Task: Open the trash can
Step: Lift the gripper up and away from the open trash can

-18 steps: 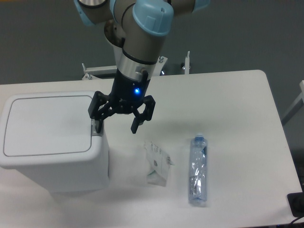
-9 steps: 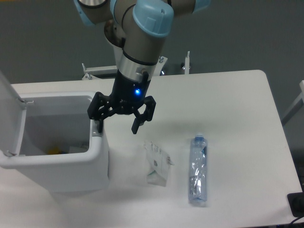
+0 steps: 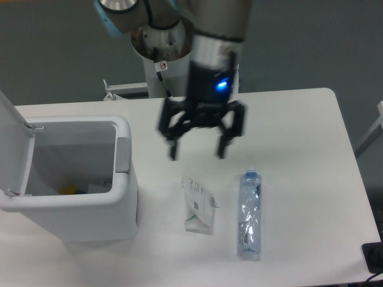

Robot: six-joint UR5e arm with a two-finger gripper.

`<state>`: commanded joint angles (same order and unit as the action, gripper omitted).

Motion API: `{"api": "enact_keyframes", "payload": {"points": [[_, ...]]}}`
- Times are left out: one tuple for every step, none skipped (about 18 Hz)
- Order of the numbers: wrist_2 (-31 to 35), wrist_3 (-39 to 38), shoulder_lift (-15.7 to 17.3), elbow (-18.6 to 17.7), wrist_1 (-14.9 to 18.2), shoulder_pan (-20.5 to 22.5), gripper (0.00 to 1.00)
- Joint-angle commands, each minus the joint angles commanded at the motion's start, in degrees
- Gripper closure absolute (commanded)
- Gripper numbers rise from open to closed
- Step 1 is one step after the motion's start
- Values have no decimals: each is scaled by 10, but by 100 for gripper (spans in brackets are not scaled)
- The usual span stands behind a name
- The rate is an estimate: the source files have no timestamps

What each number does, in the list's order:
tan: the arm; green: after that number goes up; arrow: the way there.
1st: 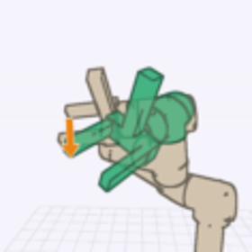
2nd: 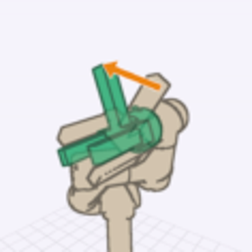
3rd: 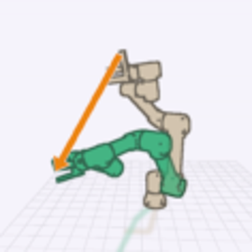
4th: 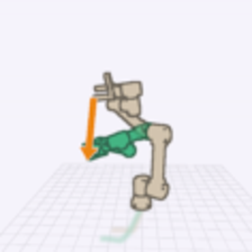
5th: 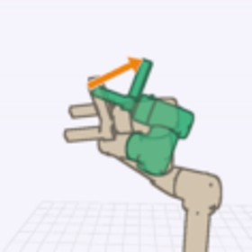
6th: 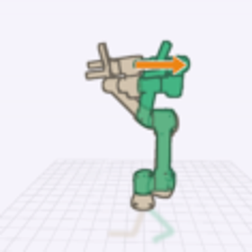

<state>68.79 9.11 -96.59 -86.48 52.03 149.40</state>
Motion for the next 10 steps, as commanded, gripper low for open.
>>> {"api": "enact_keyframes", "payload": {"points": [[20,33,1,-4,4,4,0],[34,65,1,-8,7,5,0],[48,91,2,-11,9,5,0],[65,110,5,-16,12,5,0],[83,130,5,-18,19,5,0],[99,158,6,-22,30,5,0],[117,195,9,-29,39,4,0],[136,230,14,-41,40,3,0],[152,259,16,-51,40,3,0],[162,273,17,-58,40,3,0]]}}
